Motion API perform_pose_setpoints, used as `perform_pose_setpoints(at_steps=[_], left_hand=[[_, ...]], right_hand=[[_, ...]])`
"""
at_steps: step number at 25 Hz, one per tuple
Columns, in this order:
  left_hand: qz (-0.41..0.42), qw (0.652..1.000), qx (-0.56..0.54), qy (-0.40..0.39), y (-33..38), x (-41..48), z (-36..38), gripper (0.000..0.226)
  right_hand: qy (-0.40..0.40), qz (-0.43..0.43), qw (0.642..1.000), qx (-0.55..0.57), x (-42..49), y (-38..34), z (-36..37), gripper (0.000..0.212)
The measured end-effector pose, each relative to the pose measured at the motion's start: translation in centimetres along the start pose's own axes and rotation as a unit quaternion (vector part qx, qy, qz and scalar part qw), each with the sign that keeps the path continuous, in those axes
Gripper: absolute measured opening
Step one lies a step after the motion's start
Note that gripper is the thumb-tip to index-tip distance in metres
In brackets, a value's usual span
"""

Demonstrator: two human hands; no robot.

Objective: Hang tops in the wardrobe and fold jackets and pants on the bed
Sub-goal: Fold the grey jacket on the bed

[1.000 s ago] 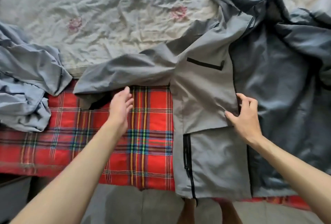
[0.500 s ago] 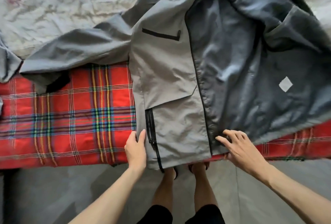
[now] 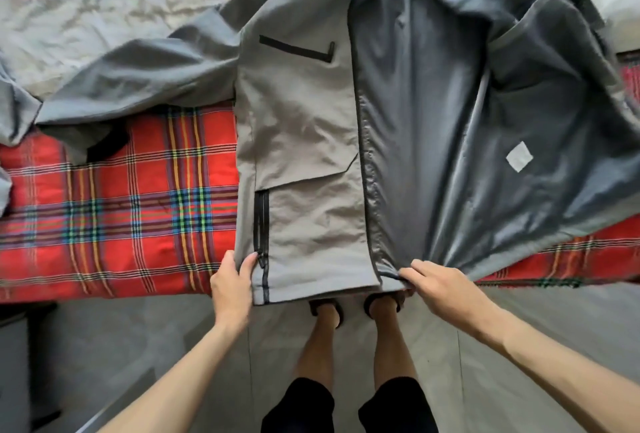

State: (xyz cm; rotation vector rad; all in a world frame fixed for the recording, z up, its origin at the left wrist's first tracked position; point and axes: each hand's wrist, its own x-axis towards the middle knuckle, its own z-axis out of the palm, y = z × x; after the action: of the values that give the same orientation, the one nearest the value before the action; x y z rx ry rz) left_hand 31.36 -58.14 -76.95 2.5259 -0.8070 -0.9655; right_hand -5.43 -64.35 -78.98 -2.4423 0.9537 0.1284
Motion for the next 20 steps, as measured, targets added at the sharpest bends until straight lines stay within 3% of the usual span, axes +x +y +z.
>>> perform_pose_setpoints(at_steps=[3, 6, 9, 11, 13, 15, 17, 20], left_hand=[[-0.017, 0.997, 0.009, -0.073, -1.8, 1.0, -0.8, 0.025], [-0.067, 0.988, -0.052, -0.128, -2.1, 1.5, -0.6, 0.017], [-0.111, 0.982, -0.057, -0.139, -2.8, 1.5, 0.0, 0.023], [-0.127, 0.979, -0.061, -0.149, -3.9, 1.9, 0.1, 0.018], [-0.148, 0.970, -0.095, -0.166, -6.0, 2.5, 0.2, 0.031], [-0.172, 0.963, -0.125, -0.166, -6.5, 2.5, 0.0, 0.037], [-0.191, 0.957, -0.167, -0.140, -5.8, 1.8, -0.3, 0.023], [-0.176, 0.962, -0.157, -0.139, -5.9, 0.9, -0.3, 0.023]], right_hand=[[-0.103, 0.156, 0.976, 0.111, 1.8, -0.7, -0.4, 0.042], [0.024, 0.310, 0.907, 0.283, 6.0, -2.2, -0.7, 0.035], [0.045, 0.383, 0.865, 0.321, 9.3, -4.3, -0.1, 0.023], [0.029, 0.406, 0.869, 0.282, 9.7, -4.8, -0.1, 0.013], [0.017, 0.397, 0.887, 0.235, 9.0, -4.9, 0.1, 0.014], [0.025, 0.389, 0.887, 0.246, 8.1, -5.3, 0.2, 0.011], [0.032, 0.389, 0.875, 0.286, 8.0, -5.9, 0.5, 0.013], [0.018, 0.402, 0.867, 0.295, 8.3, -6.6, 0.9, 0.017]])
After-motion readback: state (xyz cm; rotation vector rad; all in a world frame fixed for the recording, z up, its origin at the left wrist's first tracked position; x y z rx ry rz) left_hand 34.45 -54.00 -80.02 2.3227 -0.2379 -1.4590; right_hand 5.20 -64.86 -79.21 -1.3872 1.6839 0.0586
